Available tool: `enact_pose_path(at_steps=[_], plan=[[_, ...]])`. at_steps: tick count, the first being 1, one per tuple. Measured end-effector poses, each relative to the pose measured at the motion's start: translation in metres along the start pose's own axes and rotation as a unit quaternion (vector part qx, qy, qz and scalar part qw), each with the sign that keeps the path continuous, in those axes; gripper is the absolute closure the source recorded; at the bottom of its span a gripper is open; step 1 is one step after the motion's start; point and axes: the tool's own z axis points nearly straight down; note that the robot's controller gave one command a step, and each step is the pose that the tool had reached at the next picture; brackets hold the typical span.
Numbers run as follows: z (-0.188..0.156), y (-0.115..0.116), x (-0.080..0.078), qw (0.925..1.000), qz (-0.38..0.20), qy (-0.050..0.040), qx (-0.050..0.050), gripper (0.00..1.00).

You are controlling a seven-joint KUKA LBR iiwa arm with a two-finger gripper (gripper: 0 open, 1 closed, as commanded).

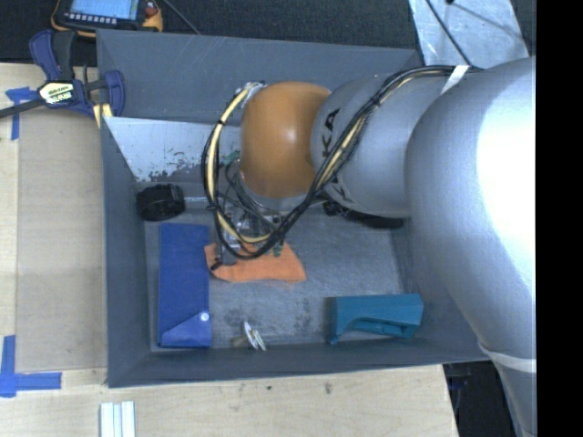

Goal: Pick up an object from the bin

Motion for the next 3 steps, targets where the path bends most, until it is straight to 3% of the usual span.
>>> enact_pose_path(at_steps=[1, 2, 3], plan=[[0.000, 0.000, 0.000, 1.0000, 0.001, 0.0000, 0.000, 0.00], [0.000, 0.000, 0.000, 1.0000, 0.001, 0.0000, 0.000, 0.00], [0.013, -0.020, 0.035, 1.0000, 0.008, -0.0016, -0.001, 0.00]])
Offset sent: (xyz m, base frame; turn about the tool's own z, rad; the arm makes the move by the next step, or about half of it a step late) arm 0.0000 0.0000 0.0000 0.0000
